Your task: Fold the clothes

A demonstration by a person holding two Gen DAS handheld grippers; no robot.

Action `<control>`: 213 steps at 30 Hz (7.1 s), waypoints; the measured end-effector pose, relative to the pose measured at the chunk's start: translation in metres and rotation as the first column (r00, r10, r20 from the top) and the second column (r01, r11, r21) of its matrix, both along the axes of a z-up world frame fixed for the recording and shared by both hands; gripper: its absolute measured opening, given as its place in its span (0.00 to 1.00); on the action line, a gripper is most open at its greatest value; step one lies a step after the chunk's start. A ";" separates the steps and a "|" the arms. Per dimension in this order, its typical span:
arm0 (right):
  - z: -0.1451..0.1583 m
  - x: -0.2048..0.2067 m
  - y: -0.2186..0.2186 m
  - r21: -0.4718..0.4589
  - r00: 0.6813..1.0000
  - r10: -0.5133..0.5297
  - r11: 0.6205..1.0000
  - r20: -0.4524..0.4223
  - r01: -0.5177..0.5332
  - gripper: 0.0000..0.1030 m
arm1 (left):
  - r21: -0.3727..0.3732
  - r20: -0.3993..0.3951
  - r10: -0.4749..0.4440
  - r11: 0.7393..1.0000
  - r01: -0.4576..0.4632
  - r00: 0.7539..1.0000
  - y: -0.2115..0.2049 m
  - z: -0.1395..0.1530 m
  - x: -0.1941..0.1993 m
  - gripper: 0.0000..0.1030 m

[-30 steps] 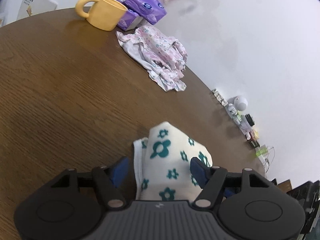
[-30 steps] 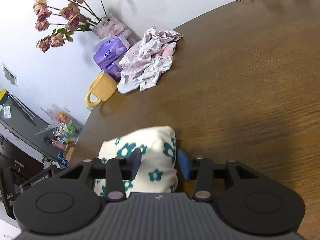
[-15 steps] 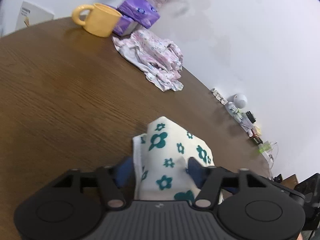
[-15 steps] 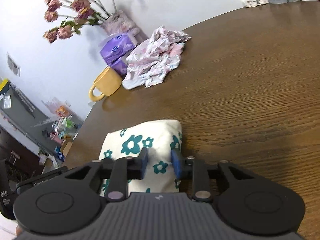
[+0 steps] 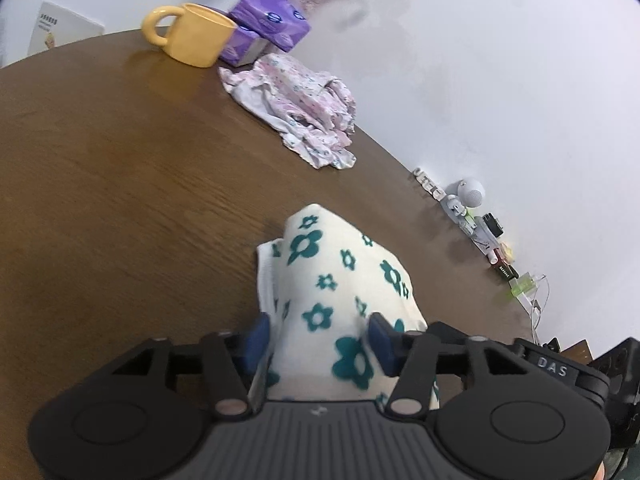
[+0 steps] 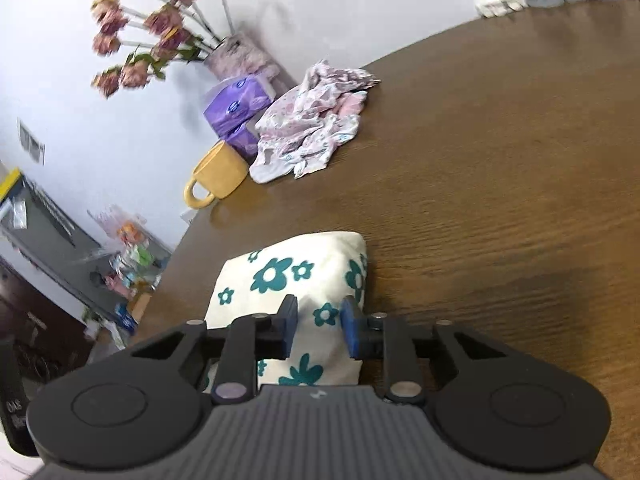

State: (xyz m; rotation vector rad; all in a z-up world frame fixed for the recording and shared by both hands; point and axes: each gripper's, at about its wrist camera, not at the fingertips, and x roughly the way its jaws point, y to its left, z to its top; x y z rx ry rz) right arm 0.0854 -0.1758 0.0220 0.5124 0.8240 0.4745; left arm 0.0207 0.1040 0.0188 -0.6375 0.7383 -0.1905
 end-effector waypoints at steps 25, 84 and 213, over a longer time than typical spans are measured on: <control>-0.002 -0.043 0.004 -0.047 0.994 0.030 0.999 0.108 -0.025 0.19 | 0.058 0.087 -0.006 0.998 0.001 0.996 -0.012 0.001 -0.035 0.60; -0.021 0.059 0.003 0.118 0.992 -0.112 0.986 -0.054 0.118 0.34 | -0.089 -0.004 0.086 0.992 -0.086 0.996 0.024 -0.012 0.077 0.55; 0.006 -0.080 -0.011 -0.107 0.975 0.159 0.984 0.152 -0.144 0.52 | 0.021 0.116 -0.072 0.997 0.070 0.991 0.020 0.017 -0.053 0.62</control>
